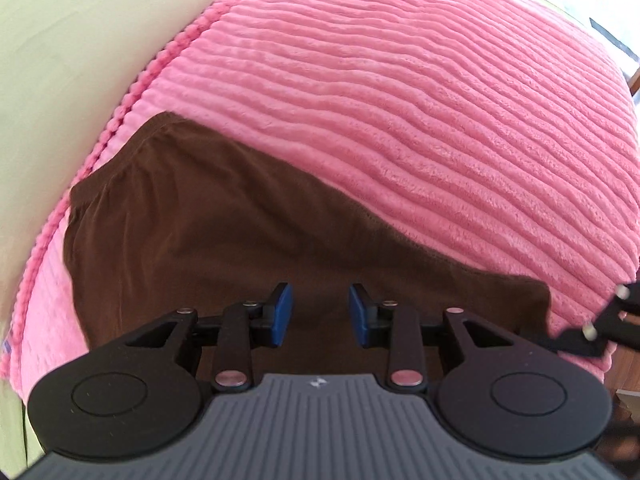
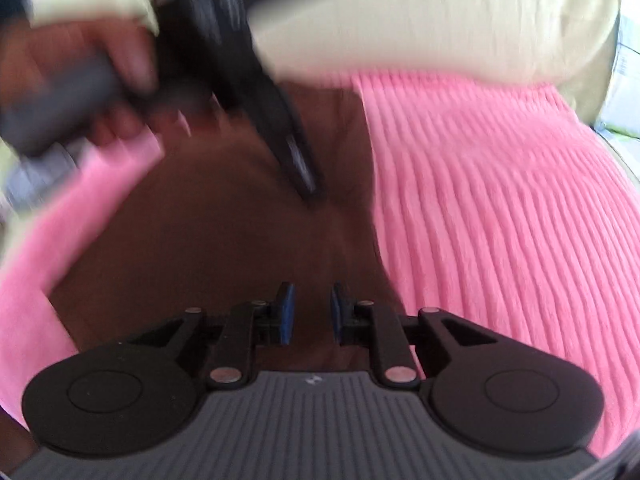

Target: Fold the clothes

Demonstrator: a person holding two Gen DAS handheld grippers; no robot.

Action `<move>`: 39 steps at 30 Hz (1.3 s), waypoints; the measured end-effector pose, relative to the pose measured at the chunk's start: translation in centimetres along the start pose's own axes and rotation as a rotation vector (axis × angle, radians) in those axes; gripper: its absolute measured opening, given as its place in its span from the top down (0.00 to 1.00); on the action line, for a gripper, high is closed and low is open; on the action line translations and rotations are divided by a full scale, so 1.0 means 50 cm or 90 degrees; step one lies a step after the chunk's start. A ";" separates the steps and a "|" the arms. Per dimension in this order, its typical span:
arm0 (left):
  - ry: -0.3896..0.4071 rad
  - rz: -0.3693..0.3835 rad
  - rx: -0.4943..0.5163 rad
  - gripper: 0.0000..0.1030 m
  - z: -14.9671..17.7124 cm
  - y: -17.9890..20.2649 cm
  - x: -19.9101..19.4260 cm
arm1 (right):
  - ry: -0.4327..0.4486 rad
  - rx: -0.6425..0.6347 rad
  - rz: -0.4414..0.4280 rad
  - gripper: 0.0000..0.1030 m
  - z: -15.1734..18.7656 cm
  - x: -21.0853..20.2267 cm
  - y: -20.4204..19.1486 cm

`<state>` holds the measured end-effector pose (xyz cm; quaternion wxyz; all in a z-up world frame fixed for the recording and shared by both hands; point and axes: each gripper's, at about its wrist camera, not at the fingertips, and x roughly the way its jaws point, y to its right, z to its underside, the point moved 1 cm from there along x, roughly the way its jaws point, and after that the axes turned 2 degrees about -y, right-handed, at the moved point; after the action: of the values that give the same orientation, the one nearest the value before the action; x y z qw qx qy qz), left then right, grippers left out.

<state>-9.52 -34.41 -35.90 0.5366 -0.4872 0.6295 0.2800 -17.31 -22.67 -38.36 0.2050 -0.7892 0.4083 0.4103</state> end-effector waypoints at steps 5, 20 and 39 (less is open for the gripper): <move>0.002 -0.019 -0.038 0.60 0.137 -0.060 -0.068 | -0.050 0.058 0.035 0.81 0.055 -0.061 0.038; -0.038 0.076 -0.236 0.62 0.492 -0.113 -0.072 | -0.018 -0.103 -0.037 0.67 0.121 -0.185 -0.202; 0.062 -0.095 0.103 0.57 0.514 0.058 -0.163 | 0.012 -0.383 0.071 0.52 0.168 -0.157 -0.229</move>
<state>-2.26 -8.29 -35.52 0.5621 -0.5010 0.6375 0.1634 -14.63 -6.69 -36.95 -0.0641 -0.7948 0.3130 0.5160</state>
